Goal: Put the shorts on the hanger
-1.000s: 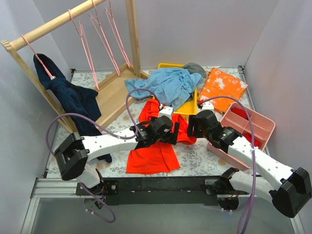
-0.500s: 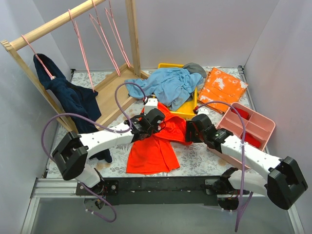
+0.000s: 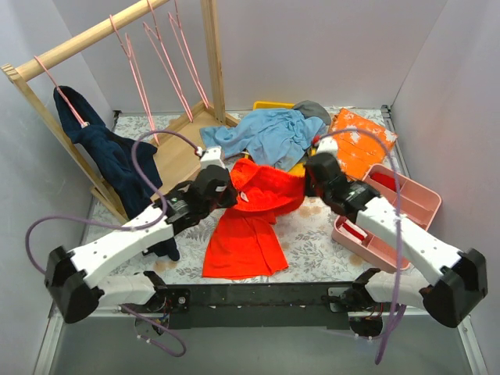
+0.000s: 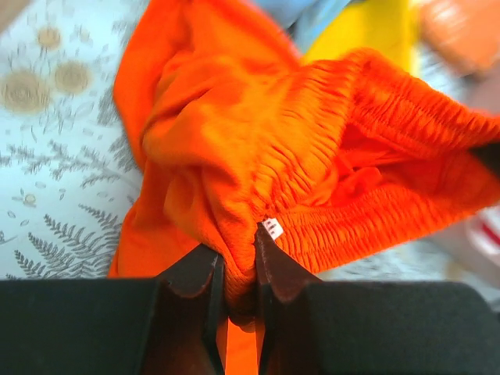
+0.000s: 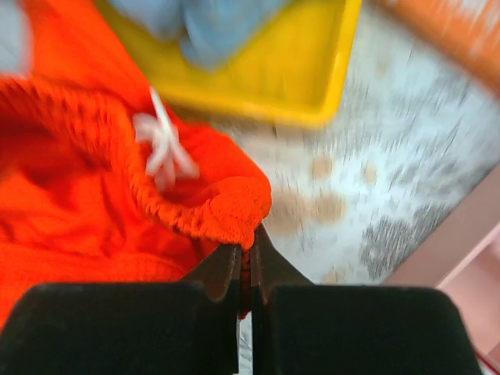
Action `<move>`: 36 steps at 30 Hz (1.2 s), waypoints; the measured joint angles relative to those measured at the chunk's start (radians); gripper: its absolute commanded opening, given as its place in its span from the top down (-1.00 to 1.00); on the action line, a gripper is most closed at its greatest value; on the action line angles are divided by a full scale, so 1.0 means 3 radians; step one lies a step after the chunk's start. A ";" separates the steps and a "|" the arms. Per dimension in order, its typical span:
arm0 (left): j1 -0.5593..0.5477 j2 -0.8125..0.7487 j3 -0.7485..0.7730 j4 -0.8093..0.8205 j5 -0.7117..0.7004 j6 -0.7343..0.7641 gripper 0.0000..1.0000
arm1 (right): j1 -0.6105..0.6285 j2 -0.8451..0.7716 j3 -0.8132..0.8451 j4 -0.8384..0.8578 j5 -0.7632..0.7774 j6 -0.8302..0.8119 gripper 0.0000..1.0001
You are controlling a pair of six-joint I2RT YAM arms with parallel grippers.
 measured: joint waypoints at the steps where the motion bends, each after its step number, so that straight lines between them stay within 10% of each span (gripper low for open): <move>1: 0.0010 -0.0141 0.0076 -0.0057 0.0020 0.0000 1.00 | -0.0006 -0.0060 0.0286 -0.0066 0.0089 -0.0072 0.97; 7: 0.0023 -0.0680 0.0968 -0.0305 0.0113 0.0099 1.00 | -0.0014 -0.0137 0.2131 -0.0243 0.0361 -0.0524 0.97; 18: 0.0024 -0.0275 0.2392 -0.0558 -0.0014 0.0472 1.00 | -0.0014 0.0326 0.3391 -0.0506 0.0434 -0.1013 0.97; 22: 0.0032 -0.0336 0.2014 -0.0609 0.0034 0.0426 1.00 | -0.0025 0.0322 0.3072 -0.0557 0.0376 -0.1045 0.97; 27: 0.0036 -0.0631 0.1058 -0.0543 0.0337 0.0261 0.09 | -0.0214 0.0022 0.1831 -0.0397 -0.0086 -0.0940 0.93; 28: 0.0034 -0.0736 0.0754 -0.0477 0.0446 0.0212 -0.05 | -0.0306 -0.0051 0.1452 -0.0305 -0.0275 -0.0891 0.39; 31: 0.0034 -0.0896 0.0275 -0.0497 0.0749 0.0189 -0.32 | -0.0484 -0.0067 0.0662 -0.0179 -0.0626 -0.0777 -0.30; 36: 0.0034 -0.0912 0.0577 -0.0514 0.0965 0.0326 -0.51 | -0.0532 -0.0039 0.0195 -0.0242 -0.0938 -0.0665 -0.43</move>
